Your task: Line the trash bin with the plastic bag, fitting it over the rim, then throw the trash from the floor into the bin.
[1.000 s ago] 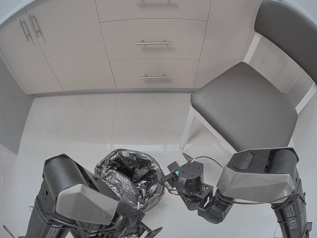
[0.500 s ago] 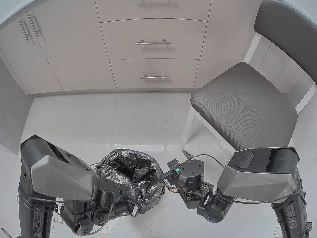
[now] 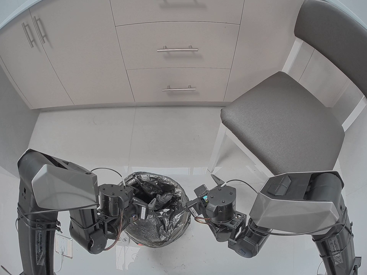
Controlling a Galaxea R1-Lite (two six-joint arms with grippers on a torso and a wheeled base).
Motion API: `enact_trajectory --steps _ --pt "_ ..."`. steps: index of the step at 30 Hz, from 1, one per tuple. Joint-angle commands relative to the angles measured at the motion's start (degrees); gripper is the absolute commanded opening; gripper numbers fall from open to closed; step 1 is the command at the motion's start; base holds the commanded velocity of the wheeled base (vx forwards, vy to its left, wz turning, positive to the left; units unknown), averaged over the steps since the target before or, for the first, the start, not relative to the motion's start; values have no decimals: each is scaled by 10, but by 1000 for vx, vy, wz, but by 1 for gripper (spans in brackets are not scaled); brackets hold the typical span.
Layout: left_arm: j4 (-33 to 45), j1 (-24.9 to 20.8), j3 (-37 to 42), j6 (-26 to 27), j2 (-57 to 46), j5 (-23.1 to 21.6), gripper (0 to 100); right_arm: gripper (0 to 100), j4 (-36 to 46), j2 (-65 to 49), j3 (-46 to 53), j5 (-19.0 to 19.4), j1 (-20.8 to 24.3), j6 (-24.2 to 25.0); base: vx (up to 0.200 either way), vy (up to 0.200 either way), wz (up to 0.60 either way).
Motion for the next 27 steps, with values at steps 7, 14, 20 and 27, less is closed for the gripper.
enact_trajectory --steps 7,14,20,27 --pt "-1 38 -70 58 70 47 100 100 -7 14 -5 -1 0 -1 0 0 0" --pt "-3 58 -54 88 75 46 100 100 -7 15 -6 -1 -1 -1 0 0 0" --pt "-4 60 -18 104 78 40 100 100 -6 16 -8 -1 -1 -1 0 0 0" --pt "-10 67 -7 119 78 38 100 100 -7 19 -8 -2 -1 -1 0 0 0"
